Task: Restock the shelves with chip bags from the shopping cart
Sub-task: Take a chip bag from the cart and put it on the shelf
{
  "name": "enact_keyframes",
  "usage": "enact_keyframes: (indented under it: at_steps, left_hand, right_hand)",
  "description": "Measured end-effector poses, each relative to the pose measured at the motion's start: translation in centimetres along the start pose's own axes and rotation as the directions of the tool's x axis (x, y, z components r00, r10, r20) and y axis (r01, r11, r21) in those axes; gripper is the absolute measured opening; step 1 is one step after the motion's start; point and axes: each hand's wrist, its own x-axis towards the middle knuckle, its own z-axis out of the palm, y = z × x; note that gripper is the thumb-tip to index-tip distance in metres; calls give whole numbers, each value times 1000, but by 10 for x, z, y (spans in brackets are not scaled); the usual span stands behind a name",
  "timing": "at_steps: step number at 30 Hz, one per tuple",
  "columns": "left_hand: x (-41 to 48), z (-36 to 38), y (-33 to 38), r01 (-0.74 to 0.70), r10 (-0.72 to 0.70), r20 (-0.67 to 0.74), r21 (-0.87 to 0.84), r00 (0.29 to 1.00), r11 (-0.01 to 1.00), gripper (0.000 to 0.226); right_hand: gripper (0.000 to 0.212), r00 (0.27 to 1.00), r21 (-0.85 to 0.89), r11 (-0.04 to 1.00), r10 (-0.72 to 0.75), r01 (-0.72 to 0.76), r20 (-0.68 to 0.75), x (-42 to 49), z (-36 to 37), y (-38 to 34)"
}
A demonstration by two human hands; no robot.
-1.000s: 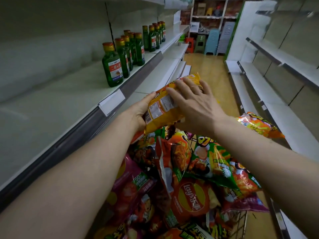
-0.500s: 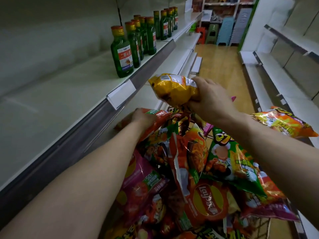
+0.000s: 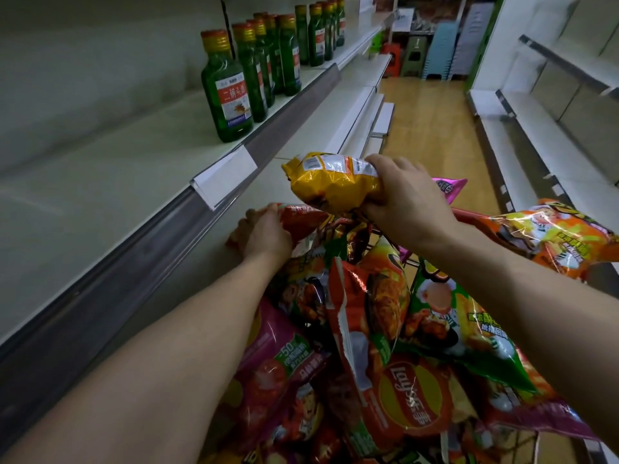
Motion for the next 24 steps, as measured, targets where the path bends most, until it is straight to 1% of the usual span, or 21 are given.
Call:
enact_keyframes:
  at_steps: [3,7,10,14,16,18,20,24]
  left_hand:
    - [-8,-11,4,-31,30,-53,-24,998,999,48]
    - [-33,-23,21,-122,114,-120,-65,986,990,50]
    - [-57,-30,36,-133,121,-144,-80,982,988,52]
    - [-96,-47,62,-99,78,-151,-137,986,986,50]
    - [-119,-58,78,-69,40,-163,-178,986,982,49]
    - [-145,-68,92,-41,1,-174,-227,985,973,47]
    - [-172,-78,105,-28,-27,-188,-284,982,959,43]
    - [-229,-97,128,-52,-38,-214,-402,976,914,43]
  right_hand:
    - [61,1000,4,1000,-3,3,-13,-4,-7,-3]
    - [60,999,27,1000,-7,9,-52,-16,-25,-8]
    - [61,997,49,998,31,-27,-76,-29,-45,-11]
    - [54,979,93,988,134,-121,-151,-55,-80,-13]
    - [52,963,179,967,211,-181,-167,-73,-101,-12]
    - [49,943,241,942,281,-235,-178,-96,-121,-8]
    - [46,928,262,925,326,-274,-182,-122,-140,-4]
    - [41,892,329,876,421,-353,-165,-177,-173,-5]
